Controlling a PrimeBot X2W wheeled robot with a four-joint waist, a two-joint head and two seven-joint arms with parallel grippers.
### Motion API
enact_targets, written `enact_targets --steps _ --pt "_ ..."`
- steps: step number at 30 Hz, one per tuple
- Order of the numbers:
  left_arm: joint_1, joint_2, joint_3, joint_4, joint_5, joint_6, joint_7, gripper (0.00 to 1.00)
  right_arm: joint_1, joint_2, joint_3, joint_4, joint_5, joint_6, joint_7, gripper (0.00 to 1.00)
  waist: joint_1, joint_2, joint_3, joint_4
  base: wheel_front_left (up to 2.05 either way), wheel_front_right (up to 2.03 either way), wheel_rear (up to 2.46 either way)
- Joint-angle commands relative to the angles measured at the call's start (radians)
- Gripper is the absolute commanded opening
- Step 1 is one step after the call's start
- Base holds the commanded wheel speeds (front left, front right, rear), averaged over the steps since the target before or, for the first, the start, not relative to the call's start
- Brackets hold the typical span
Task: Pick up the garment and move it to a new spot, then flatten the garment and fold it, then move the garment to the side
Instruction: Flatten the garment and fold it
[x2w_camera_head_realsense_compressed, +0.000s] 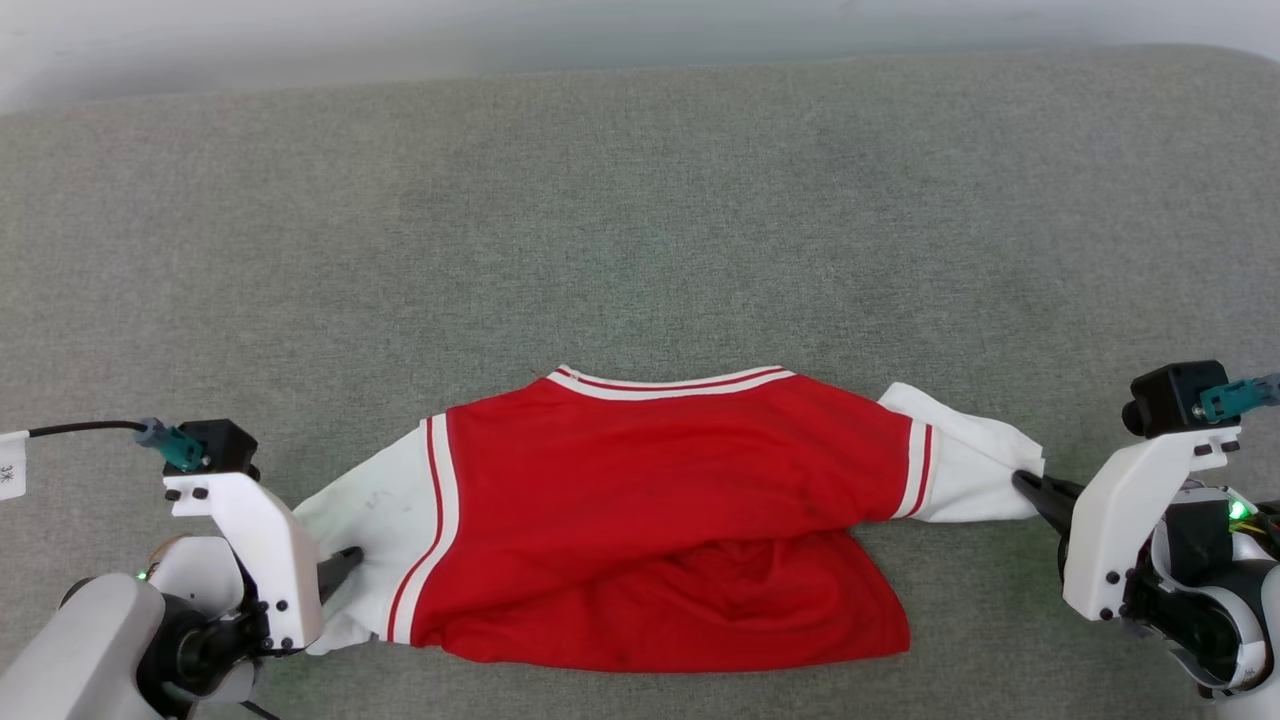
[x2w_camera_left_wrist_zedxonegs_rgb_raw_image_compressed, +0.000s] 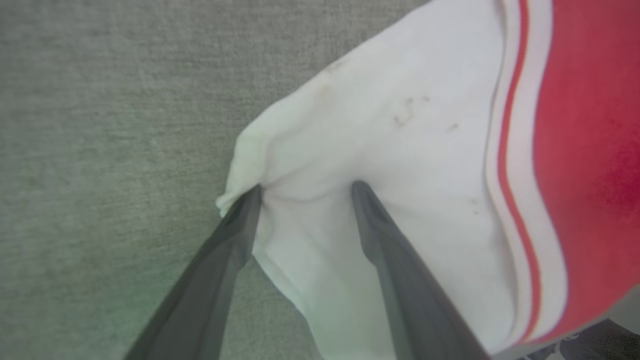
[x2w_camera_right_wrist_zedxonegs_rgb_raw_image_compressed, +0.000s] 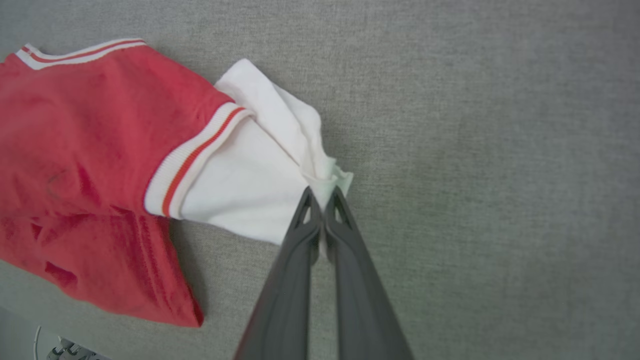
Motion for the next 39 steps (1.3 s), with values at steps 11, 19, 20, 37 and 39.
enact_targets --steps 11,19,20,37,39 --pt "-0.079 -0.062 -0.024 -0.006 0.157 0.003 -0.259 0.0 -0.066 -0.024 -0.015 0.023 -0.054 0.0 -0.11 0.0 0.0003 -0.0001 -0.1 0.038 0.0 0.0 0.0" --pt "-0.248 -0.122 -0.025 -0.019 0.223 -0.007 -0.35 0.0 -0.242 -0.052 -0.008 0.13 -0.103 0.0 -0.197 0.0 0.0003 -0.0001 -0.129 0.059 0.0 0.0 0.0" --pt "-0.284 -0.134 -0.026 -0.011 0.227 -0.011 -0.353 0.0 -0.274 -0.054 -0.004 0.153 -0.102 0.0 -0.211 0.0 0.0003 -0.0001 -0.125 0.062 0.0 0.0 0.0" --pt "-0.989 -0.199 0.049 0.292 0.378 -0.035 -0.588 0.0 -1.041 -0.079 0.103 0.422 -0.186 0.0 -0.521 0.0 0.0003 -0.0001 0.172 0.037 0.0 0.0 0.0" --pt "-1.059 -0.201 0.055 0.317 0.393 -0.038 -0.631 0.0 -1.128 -0.076 0.111 0.449 -0.2 0.0 -0.571 0.0 0.0003 -0.0001 0.197 0.034 0.0 0.0 0.0"
